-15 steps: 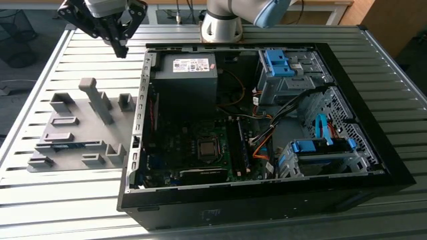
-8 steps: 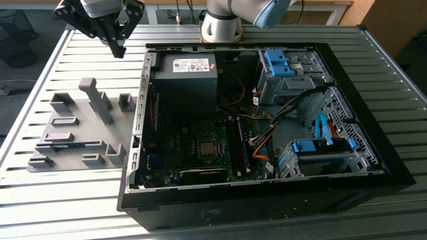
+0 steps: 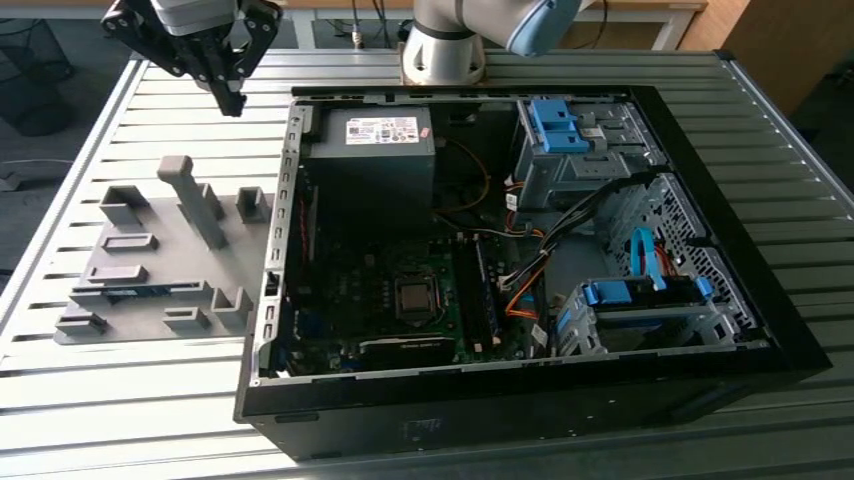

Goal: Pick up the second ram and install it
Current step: 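Reach for the second ram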

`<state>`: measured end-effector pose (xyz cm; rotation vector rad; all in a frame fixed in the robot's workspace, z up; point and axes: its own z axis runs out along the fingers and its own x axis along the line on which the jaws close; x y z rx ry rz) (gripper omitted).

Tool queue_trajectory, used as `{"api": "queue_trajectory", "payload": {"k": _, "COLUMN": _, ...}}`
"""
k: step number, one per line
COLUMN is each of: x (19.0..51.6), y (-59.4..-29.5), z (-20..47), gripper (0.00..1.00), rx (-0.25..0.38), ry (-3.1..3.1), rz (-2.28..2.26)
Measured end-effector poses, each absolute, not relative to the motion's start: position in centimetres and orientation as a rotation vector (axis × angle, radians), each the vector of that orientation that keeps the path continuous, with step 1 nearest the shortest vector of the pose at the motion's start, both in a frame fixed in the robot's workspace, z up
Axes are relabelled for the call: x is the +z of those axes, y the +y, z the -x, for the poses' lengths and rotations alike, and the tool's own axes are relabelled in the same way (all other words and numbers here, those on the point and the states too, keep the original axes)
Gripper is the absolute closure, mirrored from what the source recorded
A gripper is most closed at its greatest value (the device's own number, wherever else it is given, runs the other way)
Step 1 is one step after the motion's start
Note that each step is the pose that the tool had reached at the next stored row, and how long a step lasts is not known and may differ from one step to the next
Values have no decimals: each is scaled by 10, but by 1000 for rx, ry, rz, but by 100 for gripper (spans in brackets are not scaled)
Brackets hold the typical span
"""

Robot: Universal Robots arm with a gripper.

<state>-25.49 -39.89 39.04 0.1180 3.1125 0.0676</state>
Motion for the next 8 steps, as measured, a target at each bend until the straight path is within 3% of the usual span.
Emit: {"api": "queue_trajectory", "payload": {"k": 8, "x": 390, "y": -399, "z": 260, "gripper": 89, "rx": 68, "ry": 3112, "rz": -118}}
